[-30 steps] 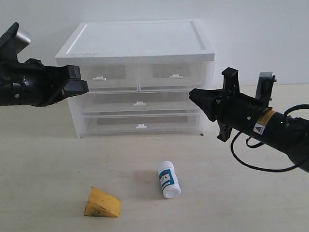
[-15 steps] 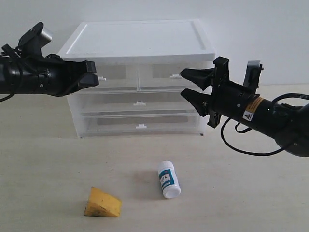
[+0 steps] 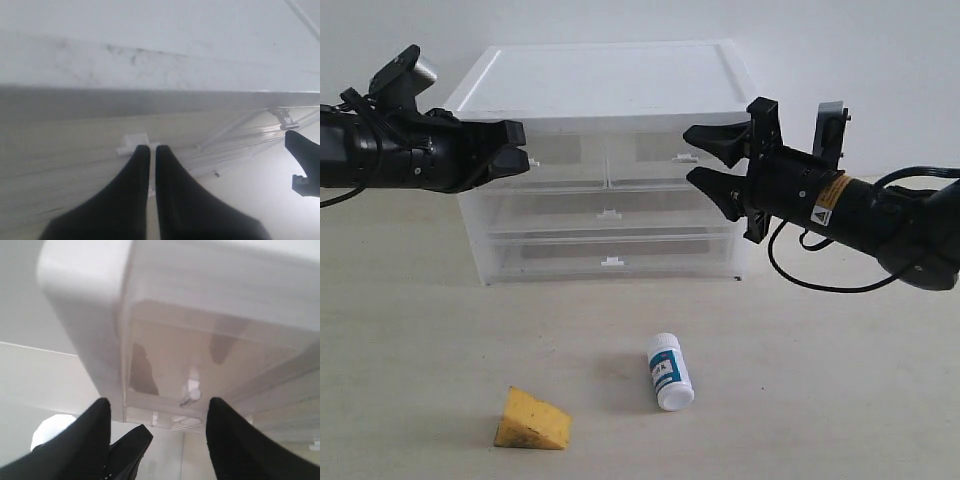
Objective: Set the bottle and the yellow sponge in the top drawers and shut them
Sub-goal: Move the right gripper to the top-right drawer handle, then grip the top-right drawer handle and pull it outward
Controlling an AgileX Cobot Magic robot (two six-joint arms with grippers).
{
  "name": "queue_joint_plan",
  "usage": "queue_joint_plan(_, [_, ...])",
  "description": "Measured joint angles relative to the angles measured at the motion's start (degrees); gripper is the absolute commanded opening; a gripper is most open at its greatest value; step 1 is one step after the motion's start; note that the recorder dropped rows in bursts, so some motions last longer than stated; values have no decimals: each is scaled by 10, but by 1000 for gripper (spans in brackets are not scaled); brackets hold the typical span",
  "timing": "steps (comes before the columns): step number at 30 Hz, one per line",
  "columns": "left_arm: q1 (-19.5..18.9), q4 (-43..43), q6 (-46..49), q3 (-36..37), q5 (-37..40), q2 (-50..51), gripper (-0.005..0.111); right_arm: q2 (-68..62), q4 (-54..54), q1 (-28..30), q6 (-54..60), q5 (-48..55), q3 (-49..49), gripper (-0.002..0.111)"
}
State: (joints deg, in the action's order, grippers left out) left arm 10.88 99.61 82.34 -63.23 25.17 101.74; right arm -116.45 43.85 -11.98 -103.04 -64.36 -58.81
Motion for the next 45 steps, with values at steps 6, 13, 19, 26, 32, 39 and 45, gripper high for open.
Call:
queue_joint_plan(6, [0,1,0,0,-33,0,4,-30,1,-4,-7,2,-23,51])
queue_joint_plan(13, [0,1,8,0,-41,0,4,-69,15,-13,-5,-22,-61,51])
queue_joint_plan(19, [0,1,14,-9,-44,12,4,-71,24,-14,7,-27,-69,46])
queue_joint_plan(26, [-1,-2,17,-16,-35,21,4,-71,20,-15,32,-28,-73,1])
queue_joint_plan(32, [-1,-2,17,-17,-34,23,4,-71,21,-15,38,-25,-73,3])
queue_joint_plan(39, [-2,-2,17,-17,-32,24,4,-71,29,-15,38,-26,-71,3])
queue_joint_plan(45, [-2,-7,17,-22,-32,26,4,-44,24,-15,61,-39,-16,3])
